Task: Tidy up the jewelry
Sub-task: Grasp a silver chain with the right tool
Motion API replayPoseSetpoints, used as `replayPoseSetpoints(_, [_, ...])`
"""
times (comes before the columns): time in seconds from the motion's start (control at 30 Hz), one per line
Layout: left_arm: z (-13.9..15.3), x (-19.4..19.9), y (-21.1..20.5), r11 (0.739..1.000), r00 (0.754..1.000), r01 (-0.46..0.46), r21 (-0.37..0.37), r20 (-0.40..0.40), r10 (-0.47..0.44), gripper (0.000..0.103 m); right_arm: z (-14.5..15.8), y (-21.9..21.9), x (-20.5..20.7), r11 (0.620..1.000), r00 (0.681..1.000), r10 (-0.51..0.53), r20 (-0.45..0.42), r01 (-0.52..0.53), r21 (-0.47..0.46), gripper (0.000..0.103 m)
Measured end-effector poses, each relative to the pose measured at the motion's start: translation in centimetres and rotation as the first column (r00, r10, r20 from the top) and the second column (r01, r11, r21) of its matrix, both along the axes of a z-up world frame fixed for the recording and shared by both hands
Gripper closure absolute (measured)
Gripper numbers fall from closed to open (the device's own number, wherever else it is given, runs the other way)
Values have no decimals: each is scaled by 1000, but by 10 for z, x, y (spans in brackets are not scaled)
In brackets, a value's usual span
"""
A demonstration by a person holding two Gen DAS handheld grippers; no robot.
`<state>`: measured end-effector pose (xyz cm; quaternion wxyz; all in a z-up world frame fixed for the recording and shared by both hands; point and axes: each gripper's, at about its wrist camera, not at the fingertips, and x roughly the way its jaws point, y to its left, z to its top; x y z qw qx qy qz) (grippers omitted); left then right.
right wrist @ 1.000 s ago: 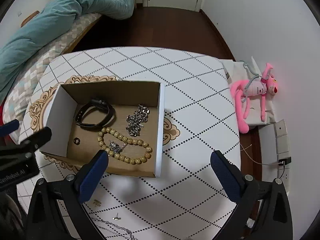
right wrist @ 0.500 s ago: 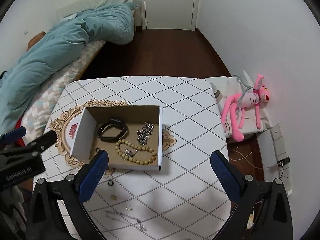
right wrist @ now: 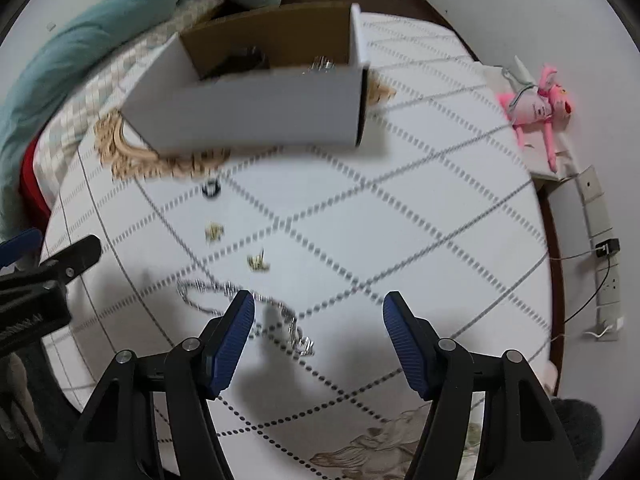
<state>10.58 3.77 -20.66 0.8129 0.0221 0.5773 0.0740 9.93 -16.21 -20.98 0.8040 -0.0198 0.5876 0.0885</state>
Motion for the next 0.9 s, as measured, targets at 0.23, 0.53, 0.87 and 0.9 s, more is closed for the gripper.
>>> replayPoseSetpoints(0.23, [-15,-7,-1,1000,1000,-2,11,-18,2,0,-9,12,-12,999,999,25,46,-23,-43,38])
replayPoseSetpoints(0.53, [-21,-11,3,1000,999,-18,-10,-29,17,0,-4,20,-17,998,994,42,100,-37,-50,97])
replayPoseSetpoints(0.87, [-3,-8,-10,999,1000,14,-47,4,-13,0,22,-18,-9,995,993,-64,104,55,83,103])
replayPoseSetpoints(0.9, [-1,-7,-16,998,1000,25,-51,10,-24,0,24,-25,-6,993,992,-80,102,71,92,103])
